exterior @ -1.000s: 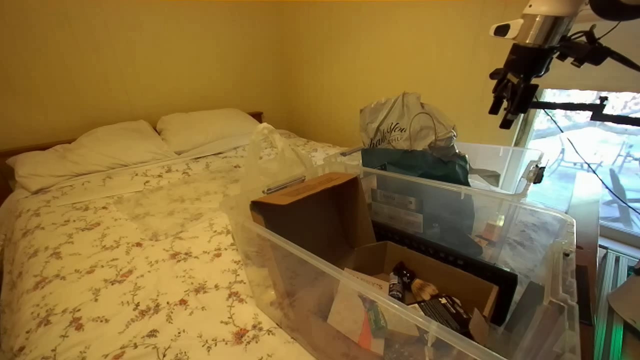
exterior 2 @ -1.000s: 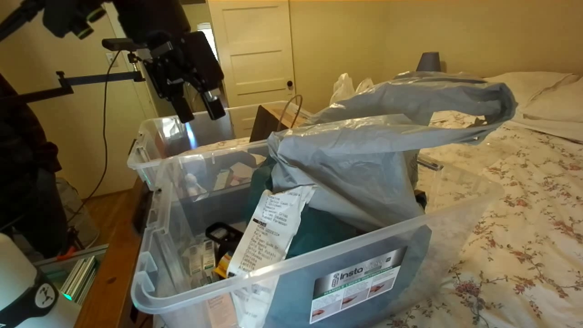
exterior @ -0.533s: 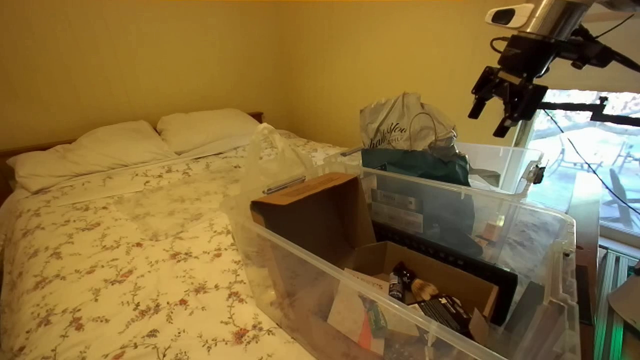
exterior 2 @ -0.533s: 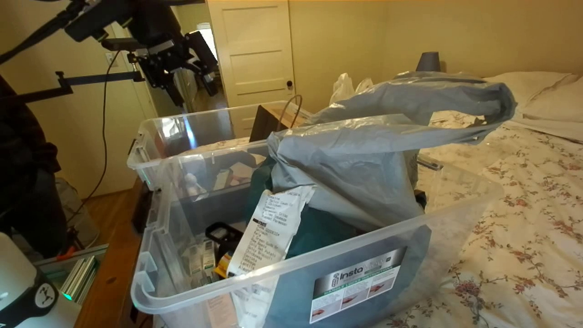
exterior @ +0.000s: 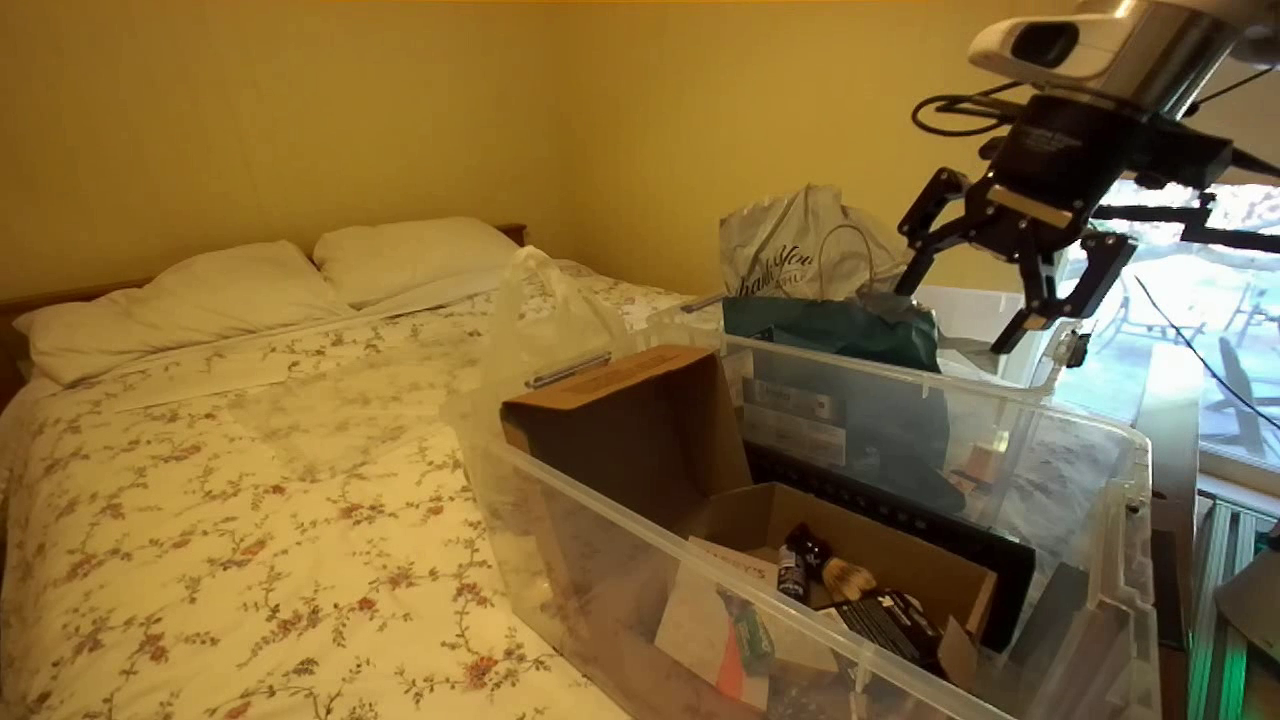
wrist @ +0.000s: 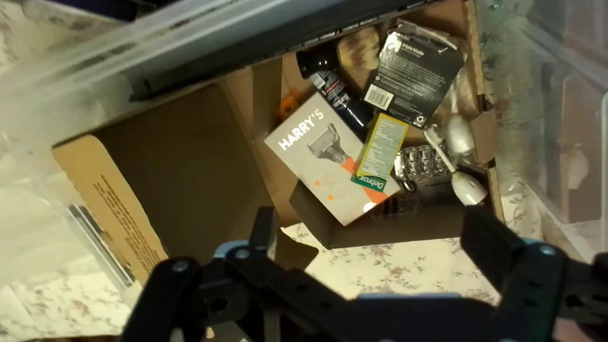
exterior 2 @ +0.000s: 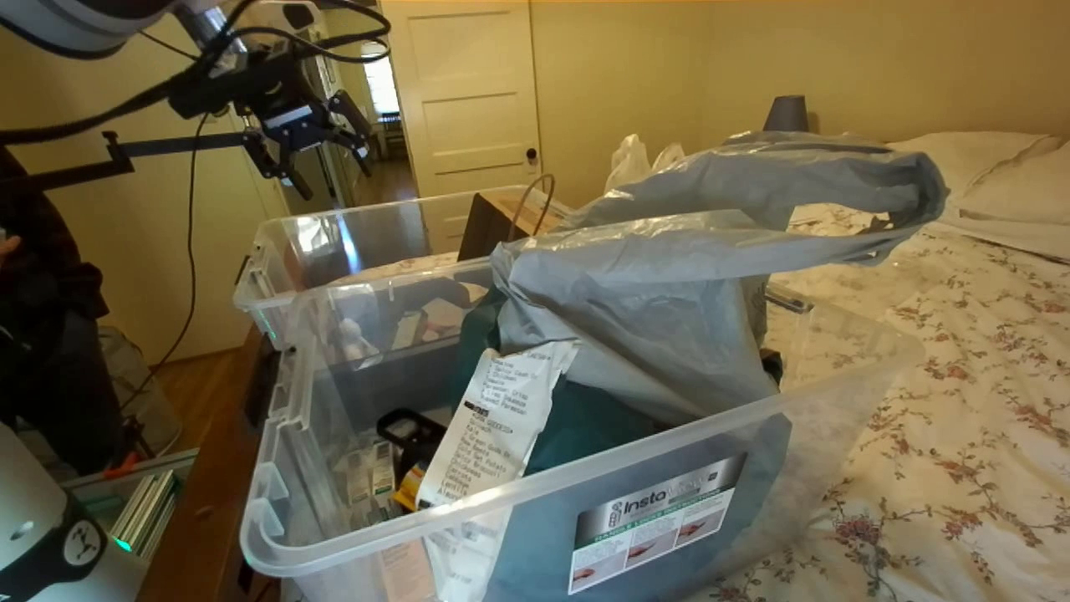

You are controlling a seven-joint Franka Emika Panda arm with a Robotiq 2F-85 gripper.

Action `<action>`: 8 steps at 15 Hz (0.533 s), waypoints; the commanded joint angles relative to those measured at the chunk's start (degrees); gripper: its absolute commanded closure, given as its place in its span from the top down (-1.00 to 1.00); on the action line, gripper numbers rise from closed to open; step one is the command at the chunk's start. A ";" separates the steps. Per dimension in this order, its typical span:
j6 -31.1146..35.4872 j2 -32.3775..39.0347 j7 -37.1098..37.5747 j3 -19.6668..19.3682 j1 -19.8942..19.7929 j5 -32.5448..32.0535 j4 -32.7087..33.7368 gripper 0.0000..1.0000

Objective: Move the can from the left storage box to the right storage box

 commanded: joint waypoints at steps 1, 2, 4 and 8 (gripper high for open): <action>6.52 9.21 -11.20 -3.74 3.89 2.66 2.84 1.00; 7.30 10.85 -14.89 -4.97 4.86 3.70 3.44 1.00; 6.19 8.13 -12.34 -2.47 2.64 2.85 1.48 1.00; 6.40 11.80 -17.91 -3.77 2.84 4.38 3.43 1.00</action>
